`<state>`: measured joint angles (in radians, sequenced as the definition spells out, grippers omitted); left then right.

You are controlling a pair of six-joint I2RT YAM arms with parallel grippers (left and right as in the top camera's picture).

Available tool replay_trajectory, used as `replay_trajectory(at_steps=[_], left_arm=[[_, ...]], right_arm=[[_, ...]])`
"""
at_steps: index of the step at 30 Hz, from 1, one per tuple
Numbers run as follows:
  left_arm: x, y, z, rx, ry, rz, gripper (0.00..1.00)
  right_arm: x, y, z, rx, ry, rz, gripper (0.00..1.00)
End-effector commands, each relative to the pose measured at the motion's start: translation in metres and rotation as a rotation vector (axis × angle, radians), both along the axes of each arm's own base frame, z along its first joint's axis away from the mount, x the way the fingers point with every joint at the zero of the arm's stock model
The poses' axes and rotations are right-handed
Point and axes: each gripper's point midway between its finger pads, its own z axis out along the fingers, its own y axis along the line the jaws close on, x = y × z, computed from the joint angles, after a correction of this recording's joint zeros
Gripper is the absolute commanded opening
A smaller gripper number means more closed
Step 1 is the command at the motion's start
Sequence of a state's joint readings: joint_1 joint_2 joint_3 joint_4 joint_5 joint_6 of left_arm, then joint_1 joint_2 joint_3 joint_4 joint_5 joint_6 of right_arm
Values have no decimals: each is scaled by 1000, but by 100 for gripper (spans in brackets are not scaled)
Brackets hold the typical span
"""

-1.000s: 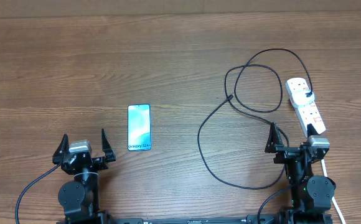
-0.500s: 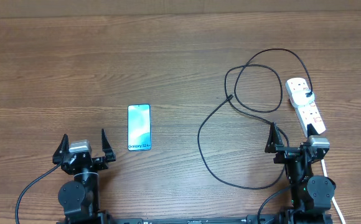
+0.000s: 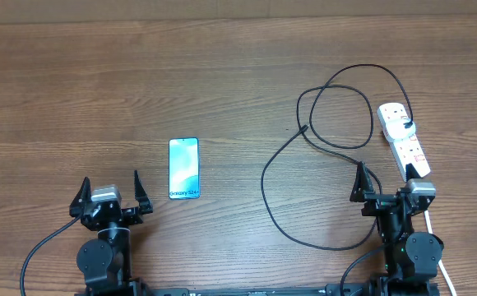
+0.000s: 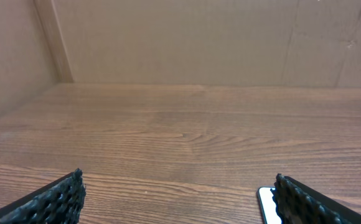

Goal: Plug charger to phone and switch on socket

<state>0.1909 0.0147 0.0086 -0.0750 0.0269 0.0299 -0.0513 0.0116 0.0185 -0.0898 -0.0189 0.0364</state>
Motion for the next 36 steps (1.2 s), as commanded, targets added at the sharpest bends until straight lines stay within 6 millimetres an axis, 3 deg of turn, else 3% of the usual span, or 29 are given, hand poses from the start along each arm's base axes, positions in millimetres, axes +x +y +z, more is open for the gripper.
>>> replay_trajectory(at_steps=[1,20,23,29,36], left_arm=[[0,-1,0,18,-3,-11,99],[0,-2,1,18,-4,-14,100],[0,4,15,43,-60,22,100],[-2,-58,46,28,-184,-340,100],[-10,-71,63,-104,-173,-413,100]], right_arm=[[0,1,-2,-4,-4,2,100],[0,0,-2,-4,-4,1,100],[0,0,-2,-4,-4,1,100],[0,0,-2,-4,-4,1,100],[0,0,-2,-4,-4,1,100]])
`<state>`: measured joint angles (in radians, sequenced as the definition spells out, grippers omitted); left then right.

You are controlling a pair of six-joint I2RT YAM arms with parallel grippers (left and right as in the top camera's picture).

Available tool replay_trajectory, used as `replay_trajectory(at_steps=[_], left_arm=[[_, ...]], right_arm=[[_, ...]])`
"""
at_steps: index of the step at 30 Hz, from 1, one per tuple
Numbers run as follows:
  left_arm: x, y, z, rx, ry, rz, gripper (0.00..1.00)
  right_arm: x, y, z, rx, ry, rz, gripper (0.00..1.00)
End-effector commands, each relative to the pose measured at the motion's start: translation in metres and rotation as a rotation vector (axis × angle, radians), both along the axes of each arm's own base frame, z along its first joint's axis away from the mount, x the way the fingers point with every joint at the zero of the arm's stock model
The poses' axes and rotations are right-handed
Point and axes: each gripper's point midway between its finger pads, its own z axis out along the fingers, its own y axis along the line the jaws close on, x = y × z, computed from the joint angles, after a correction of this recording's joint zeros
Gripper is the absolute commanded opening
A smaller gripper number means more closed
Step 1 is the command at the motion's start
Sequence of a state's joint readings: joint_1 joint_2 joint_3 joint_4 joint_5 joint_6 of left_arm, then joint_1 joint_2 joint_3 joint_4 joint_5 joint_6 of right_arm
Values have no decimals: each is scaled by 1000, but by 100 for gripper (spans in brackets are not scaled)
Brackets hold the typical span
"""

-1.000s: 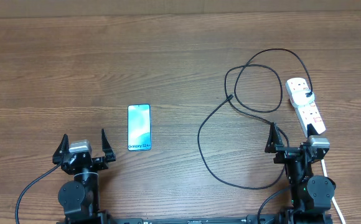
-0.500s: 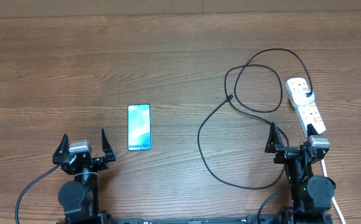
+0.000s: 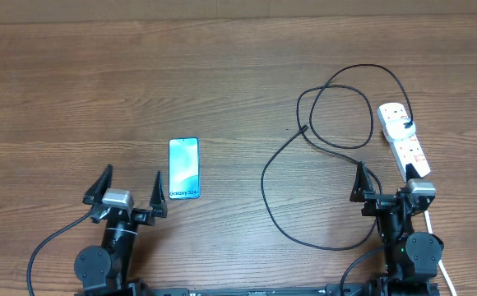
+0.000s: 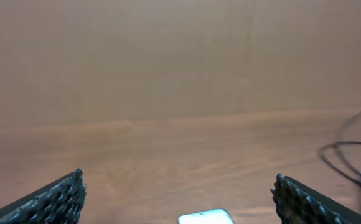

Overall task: Plug charger to phone and switch on socket
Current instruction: 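Move the left gripper over the phone and open it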

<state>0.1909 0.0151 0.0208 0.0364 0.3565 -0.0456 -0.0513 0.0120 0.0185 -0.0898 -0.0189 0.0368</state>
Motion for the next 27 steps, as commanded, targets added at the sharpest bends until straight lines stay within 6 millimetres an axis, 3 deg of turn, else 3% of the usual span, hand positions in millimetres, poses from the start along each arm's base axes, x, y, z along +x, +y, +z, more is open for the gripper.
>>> replay_trajectory(at_steps=[1,7,14,21,27], left_arm=[[-11,-15,37,-46,-51,-86,99],[-18,-16,72,-48,-46,-86,100],[-2,-19,110,-79,47,-121,100],[33,-37,127,-148,277,-257,100],[62,-54,123,-187,482,-314,100]], right_arm=[[0,0,-2,-5,-4,1,100],[0,1,-2,-5,-4,2,100],[0,0,-2,-5,-4,1,100],[0,0,-2,-5,-4,1,100],[0,1,-2,-5,-4,2,100]])
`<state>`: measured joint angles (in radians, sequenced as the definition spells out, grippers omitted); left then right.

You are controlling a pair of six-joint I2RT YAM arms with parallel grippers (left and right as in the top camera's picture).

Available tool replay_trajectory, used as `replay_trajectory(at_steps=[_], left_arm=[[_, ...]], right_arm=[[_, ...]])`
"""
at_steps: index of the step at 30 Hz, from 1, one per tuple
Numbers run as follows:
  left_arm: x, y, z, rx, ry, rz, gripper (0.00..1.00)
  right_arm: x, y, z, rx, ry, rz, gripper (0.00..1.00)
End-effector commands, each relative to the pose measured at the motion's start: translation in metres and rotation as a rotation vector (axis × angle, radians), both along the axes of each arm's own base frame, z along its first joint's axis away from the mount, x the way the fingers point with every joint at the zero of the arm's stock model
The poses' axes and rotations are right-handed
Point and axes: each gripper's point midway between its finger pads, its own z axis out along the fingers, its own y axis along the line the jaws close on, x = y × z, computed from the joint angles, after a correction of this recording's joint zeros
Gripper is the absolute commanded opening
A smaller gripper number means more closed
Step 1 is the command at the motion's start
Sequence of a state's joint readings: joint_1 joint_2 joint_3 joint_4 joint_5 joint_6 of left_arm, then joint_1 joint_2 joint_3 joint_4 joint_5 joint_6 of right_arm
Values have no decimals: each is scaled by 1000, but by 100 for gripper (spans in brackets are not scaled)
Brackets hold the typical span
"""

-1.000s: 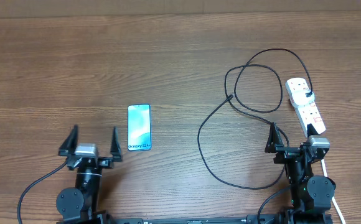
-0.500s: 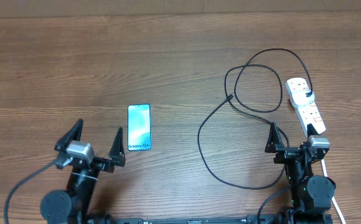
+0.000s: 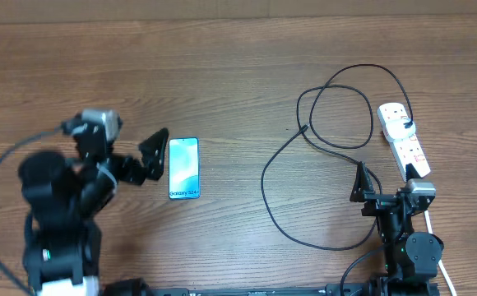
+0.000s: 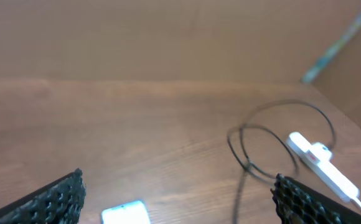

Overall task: Plug charger to phone and switch on socket
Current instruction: 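Move the left gripper over the phone and open it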

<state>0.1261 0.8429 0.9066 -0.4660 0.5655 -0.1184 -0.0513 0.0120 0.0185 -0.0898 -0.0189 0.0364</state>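
The phone (image 3: 183, 168) lies flat on the wooden table with its blue screen up; its top end (image 4: 126, 213) shows at the bottom of the left wrist view. My left gripper (image 3: 140, 160) hangs raised just left of the phone. It is open, with the fingers (image 4: 50, 202) wide apart and nothing between them. A black charger cable (image 3: 329, 115) loops across the right half of the table to a white power strip (image 3: 404, 140). Both show blurred in the left wrist view, the cable (image 4: 255, 143) and the strip (image 4: 320, 165). My right gripper (image 3: 384, 182) rests open at the front right, near the strip's front end.
A cardboard wall (image 4: 168, 37) closes off the far side of the table. The strip's white lead (image 3: 440, 259) runs off the front edge beside the right arm's base.
My left arm has risen from the front edge and now hangs left of the phone. Its camera has turned right, so the cable and the strip are in view. The right arm has not moved.
Both grippers first rested open at the front edge, the left one front-left of the phone. The left gripper then pointed more toward the phone. It now hangs raised beside the phone's left edge, still open. Phone, cable and strip lie where they were.
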Motion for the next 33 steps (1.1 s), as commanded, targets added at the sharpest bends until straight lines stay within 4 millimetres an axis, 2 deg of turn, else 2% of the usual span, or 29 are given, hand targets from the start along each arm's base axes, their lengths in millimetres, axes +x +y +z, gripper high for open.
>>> replay_trajectory(at_steps=[1,5,8,12,17,20,25,27,30,33], left_arm=[[13,-17,6,-20,64,-66,100],[24,-33,-18,-1,194,-95,100],[24,-47,-37,6,276,-135,100],[25,-51,-47,-1,318,-146,100],[21,-61,-46,-58,341,-191,99],[23,-55,-49,-32,341,-163,100],[25,-17,-70,23,464,109,100],[20,-10,-75,45,501,163,100],[15,-9,-78,55,531,197,100],[13,-17,-78,69,539,190,100]], right_arm=[[0,0,-2,-4,-4,1,100],[0,1,-2,-4,-4,2,100],[0,0,-2,-4,-4,1,100],[0,0,-2,-4,-4,1,100],[0,0,-2,-4,-4,1,100],[0,0,-2,-4,-4,1,100],[0,1,-2,-4,-4,2,100],[0,0,-2,-4,-4,1,100],[0,0,-2,-4,-4,1,100],[0,0,-2,-4,-4,1,100]])
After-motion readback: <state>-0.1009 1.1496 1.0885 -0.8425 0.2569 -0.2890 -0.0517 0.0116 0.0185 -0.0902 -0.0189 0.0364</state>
